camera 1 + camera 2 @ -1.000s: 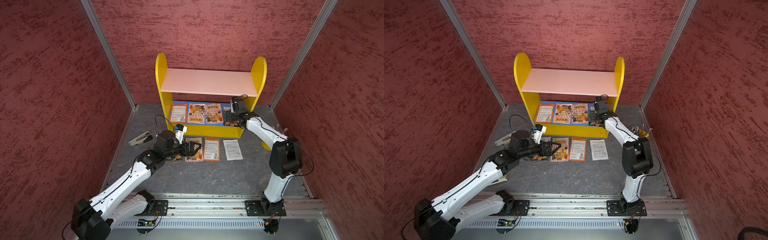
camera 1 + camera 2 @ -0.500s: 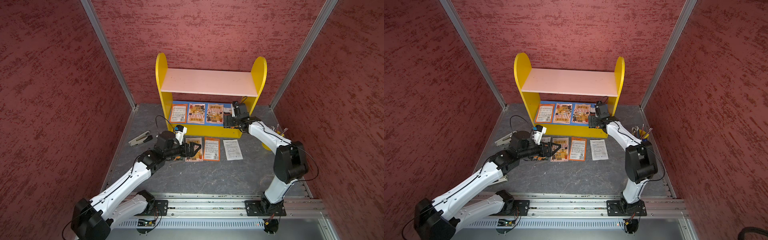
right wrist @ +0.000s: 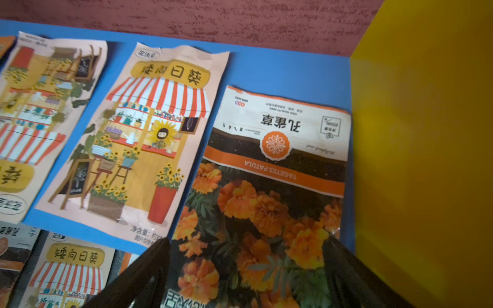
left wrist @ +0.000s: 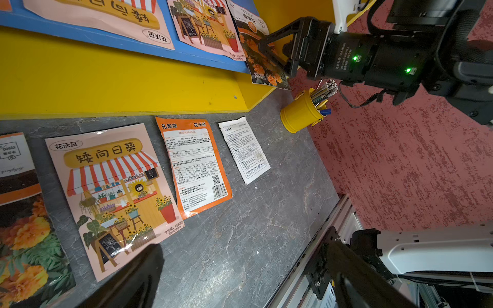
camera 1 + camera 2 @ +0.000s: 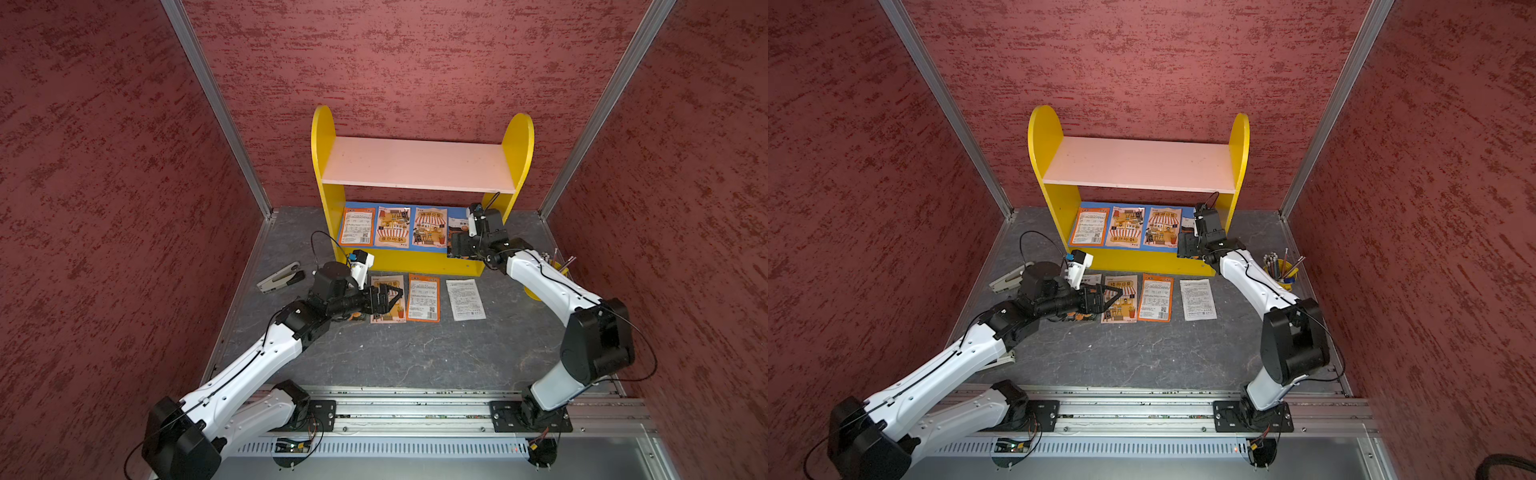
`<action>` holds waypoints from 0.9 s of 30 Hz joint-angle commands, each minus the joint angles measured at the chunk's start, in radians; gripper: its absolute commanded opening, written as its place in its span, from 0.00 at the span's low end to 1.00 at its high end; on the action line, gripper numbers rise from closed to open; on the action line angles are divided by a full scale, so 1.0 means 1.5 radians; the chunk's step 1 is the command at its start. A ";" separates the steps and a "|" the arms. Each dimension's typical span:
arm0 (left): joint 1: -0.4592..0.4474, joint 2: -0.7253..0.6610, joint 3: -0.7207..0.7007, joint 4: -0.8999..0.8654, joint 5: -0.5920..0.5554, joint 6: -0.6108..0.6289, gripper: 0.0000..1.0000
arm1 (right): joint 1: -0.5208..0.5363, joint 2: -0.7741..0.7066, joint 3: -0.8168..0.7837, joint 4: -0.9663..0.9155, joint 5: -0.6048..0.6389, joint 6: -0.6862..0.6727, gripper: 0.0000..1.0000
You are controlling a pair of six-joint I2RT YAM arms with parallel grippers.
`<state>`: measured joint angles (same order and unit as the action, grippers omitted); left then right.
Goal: Take the seed bag off the shelf
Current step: Pick up the seed packet from the shelf.
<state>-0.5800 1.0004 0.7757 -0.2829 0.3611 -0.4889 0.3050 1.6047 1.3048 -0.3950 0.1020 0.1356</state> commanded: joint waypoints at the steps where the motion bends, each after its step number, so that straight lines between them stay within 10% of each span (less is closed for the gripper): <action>1: -0.004 0.001 0.012 0.013 0.002 0.013 1.00 | -0.007 -0.072 -0.003 -0.017 -0.011 0.022 0.94; 14: 0.004 0.040 0.056 -0.007 0.021 0.044 1.00 | -0.009 -0.332 -0.150 -0.085 -0.121 0.190 0.95; 27: 0.005 -0.006 0.023 0.000 0.018 0.032 1.00 | -0.080 -0.313 -0.292 0.083 -0.214 0.307 0.93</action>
<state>-0.5770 1.0164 0.8299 -0.2882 0.3843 -0.4438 0.2089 1.1179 0.8810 -0.3882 -0.1482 0.5388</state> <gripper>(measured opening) 0.996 0.928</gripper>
